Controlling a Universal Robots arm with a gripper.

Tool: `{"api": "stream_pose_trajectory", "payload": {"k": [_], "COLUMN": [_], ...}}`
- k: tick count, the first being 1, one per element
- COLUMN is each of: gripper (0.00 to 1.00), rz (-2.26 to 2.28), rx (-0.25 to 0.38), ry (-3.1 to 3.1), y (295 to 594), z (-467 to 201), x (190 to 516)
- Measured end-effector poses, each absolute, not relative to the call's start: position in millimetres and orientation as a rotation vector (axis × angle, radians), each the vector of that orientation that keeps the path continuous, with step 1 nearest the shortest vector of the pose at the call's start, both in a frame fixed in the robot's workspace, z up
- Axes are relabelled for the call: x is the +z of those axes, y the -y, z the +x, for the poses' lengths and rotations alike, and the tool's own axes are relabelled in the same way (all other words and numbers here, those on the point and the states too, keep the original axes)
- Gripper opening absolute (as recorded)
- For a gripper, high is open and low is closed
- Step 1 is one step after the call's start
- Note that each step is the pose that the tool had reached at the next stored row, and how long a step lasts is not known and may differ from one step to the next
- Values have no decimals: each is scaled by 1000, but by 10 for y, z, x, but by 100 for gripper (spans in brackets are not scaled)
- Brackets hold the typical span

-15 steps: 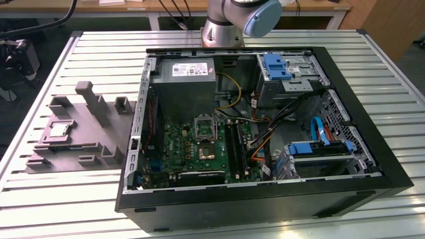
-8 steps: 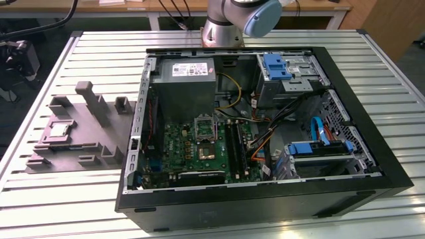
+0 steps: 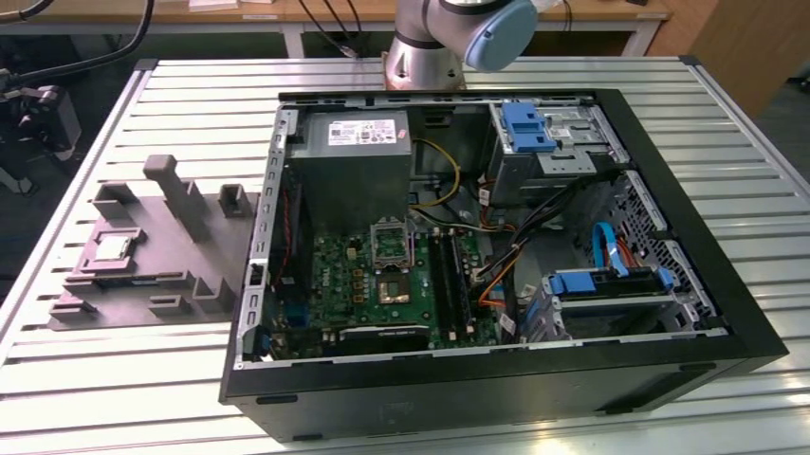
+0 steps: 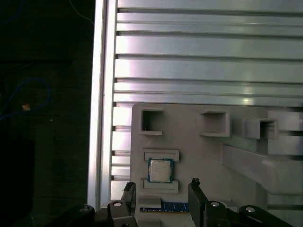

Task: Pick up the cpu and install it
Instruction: 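Pick up the cpu and move it towards the insertion slot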

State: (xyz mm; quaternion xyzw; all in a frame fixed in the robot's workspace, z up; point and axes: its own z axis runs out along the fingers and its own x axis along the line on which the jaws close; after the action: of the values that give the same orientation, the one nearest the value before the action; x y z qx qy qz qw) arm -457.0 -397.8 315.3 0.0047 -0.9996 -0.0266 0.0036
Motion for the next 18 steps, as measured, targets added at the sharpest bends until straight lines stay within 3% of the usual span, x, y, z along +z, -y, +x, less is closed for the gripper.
{"api": "stream_pose_trajectory", "payload": {"k": [18], "gripper": [56], "rz": [15], "rx": [-83], "ry": [3133], "y": [3978], "z": [-4570], "x": [3107]}}
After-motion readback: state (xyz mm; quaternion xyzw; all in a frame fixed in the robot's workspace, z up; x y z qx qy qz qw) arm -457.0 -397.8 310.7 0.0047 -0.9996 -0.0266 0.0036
